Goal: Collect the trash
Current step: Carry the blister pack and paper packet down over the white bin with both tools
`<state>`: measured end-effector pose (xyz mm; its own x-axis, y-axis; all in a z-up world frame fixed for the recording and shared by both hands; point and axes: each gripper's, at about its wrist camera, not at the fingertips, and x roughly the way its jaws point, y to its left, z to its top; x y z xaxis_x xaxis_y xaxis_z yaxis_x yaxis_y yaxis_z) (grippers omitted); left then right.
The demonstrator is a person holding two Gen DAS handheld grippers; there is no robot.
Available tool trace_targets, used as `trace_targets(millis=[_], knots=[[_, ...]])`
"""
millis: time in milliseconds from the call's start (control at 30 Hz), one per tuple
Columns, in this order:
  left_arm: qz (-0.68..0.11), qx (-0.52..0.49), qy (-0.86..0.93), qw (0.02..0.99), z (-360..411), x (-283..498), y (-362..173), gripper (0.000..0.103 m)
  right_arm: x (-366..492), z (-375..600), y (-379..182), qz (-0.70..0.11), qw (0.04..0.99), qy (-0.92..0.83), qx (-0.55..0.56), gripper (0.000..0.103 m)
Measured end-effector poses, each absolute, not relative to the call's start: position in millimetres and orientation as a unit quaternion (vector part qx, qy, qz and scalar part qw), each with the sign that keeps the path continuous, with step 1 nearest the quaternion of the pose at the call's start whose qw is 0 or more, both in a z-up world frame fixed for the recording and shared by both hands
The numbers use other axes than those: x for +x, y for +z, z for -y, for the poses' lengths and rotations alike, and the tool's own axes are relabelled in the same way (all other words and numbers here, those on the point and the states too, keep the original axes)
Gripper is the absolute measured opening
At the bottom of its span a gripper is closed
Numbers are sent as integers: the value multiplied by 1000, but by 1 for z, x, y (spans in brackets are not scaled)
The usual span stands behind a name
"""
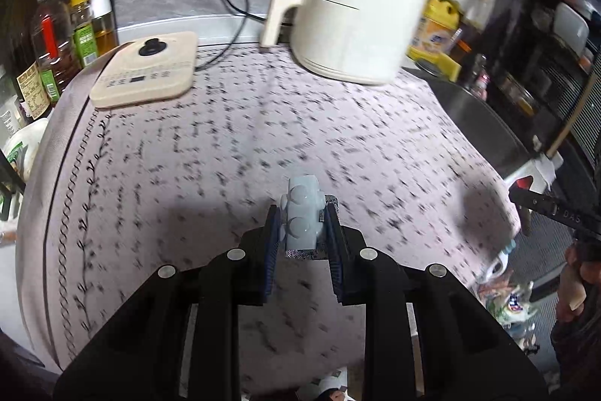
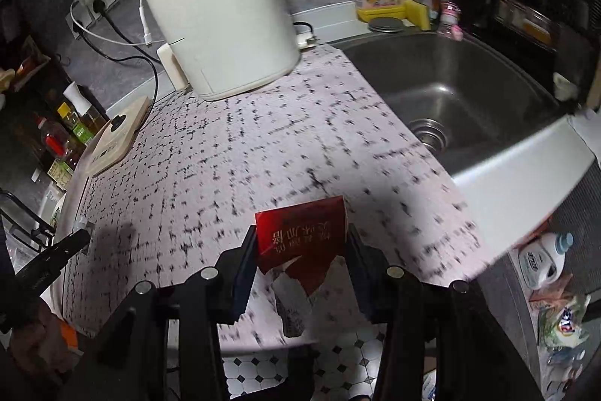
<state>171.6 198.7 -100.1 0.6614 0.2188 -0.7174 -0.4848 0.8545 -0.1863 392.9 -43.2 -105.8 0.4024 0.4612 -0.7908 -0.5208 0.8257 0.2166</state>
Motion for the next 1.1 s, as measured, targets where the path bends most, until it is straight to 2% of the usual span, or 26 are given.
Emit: trace_targets(millis=[533, 967, 1033, 1100], knots=[[-393, -149, 103, 901, -69, 187, -114, 24, 353, 192, -120, -482, 848, 220, 19, 45], [-432, -124, 0, 894, 30, 203, -148, 24, 316, 315, -166, -528, 839, 114, 63, 47], [-435, -119, -7, 892, 38, 203, -150, 24, 313, 321, -172, -533, 836, 111, 69, 48], [-438, -115, -11, 891, 42, 202, -152, 24, 313, 323, -179, -537, 832, 115, 80, 54]])
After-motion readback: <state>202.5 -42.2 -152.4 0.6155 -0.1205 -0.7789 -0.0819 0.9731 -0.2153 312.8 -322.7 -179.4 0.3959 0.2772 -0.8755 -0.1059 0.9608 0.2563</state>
